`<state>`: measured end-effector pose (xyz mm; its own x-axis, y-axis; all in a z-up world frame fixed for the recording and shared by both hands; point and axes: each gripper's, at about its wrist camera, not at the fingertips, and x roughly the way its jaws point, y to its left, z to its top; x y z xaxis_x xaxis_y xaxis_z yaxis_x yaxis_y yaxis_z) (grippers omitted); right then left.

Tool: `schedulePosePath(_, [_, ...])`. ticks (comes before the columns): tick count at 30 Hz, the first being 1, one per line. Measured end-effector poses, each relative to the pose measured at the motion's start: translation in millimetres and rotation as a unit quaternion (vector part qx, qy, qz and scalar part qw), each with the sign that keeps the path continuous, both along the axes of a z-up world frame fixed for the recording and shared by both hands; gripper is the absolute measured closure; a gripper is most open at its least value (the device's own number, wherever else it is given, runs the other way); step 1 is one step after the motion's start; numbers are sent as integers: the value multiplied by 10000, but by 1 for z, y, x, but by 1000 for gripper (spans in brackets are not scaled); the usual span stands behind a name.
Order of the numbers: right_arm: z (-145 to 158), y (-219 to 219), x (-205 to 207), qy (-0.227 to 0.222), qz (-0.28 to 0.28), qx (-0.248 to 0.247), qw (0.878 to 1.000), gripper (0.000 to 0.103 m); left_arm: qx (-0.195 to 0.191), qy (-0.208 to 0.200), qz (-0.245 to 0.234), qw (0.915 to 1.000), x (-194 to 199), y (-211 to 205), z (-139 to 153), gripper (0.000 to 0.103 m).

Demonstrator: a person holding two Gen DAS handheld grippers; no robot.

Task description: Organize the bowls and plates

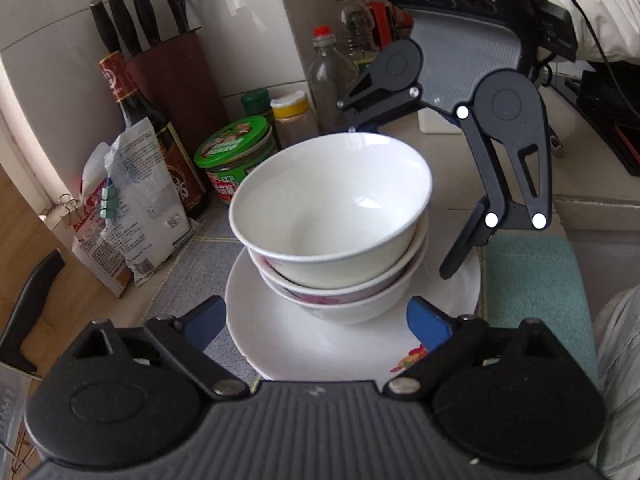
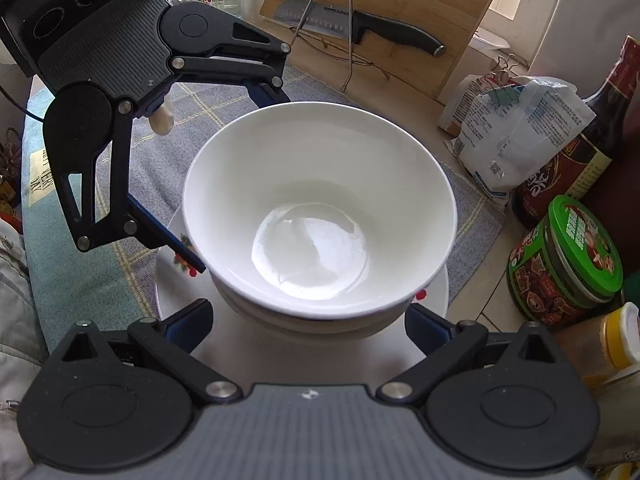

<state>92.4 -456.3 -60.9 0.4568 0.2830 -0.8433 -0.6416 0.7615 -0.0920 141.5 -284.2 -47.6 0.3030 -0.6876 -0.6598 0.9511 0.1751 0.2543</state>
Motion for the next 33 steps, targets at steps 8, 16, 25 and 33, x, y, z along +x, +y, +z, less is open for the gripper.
schedulePosePath(8, [34,13,-28,-461,-502,-413,9968,0,-1367,-417,959,9851,-18,49,41,1])
schedulePosePath(16, [77,51,-53,-1019,-2271,-337,9679,0,-1751,-120,2035,9632,-42,89,58,1])
schedulePosePath(25, [62,104,-105,-865,-5079,828,8531,0,-1076,491,3142,9420,-62,120,61,1])
schedulePosePath(33, [65,137,-142,-1042,-5720,854,8091,0,-1022,660,3223,9388,-78,136,67,1])
